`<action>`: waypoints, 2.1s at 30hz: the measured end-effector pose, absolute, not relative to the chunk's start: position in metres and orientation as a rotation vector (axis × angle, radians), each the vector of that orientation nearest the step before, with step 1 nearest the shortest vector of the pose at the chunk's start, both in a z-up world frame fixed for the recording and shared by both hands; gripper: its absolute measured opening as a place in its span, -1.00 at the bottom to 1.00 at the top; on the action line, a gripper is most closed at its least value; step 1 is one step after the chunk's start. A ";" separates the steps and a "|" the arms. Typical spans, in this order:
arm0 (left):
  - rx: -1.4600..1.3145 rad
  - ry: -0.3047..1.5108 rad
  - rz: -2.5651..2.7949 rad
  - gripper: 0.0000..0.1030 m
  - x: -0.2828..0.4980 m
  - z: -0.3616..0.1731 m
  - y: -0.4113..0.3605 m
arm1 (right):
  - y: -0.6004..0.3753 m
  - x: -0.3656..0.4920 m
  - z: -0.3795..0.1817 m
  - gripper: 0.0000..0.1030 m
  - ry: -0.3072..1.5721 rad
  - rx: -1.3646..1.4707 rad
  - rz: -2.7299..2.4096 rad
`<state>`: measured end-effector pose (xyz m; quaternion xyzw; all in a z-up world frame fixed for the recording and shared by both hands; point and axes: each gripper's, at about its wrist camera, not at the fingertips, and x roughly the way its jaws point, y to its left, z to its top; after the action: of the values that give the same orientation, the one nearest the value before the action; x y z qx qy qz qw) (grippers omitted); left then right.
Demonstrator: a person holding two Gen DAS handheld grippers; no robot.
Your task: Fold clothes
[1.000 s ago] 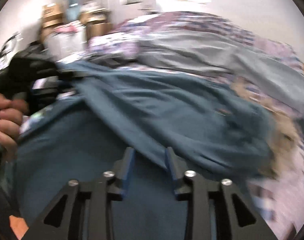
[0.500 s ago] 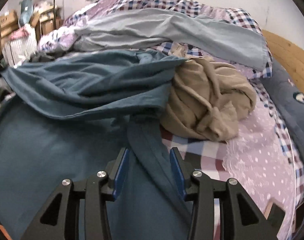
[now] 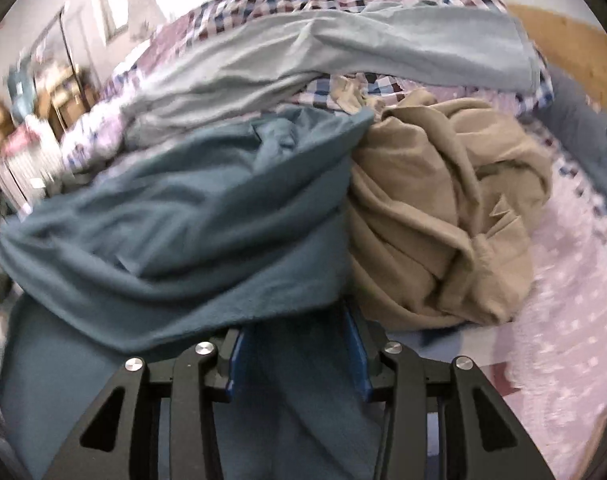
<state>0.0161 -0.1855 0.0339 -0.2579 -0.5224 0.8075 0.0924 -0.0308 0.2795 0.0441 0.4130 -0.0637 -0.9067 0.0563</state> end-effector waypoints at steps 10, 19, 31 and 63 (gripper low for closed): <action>-0.760 -1.577 2.392 -0.94 0.017 0.032 -0.192 | 0.308 -0.011 0.076 -1.00 0.001 1.214 -3.024; -0.755 -1.564 2.404 -0.94 0.018 0.035 -0.191 | 0.314 -0.006 0.051 -0.86 -0.184 1.303 -2.783; -0.756 -1.568 2.444 -0.94 0.020 0.033 -0.195 | 0.285 -0.031 0.022 -0.10 -0.171 1.304 -2.746; -0.886 -1.482 2.426 -0.94 0.014 0.026 -0.175 | 0.393 0.006 0.072 -0.89 -0.524 1.183 -2.988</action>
<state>0.0141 -0.1753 0.0263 -0.2965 -0.4959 0.8121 0.0820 0.0064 0.3929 0.0723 0.3628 -0.1605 -0.9162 -0.0573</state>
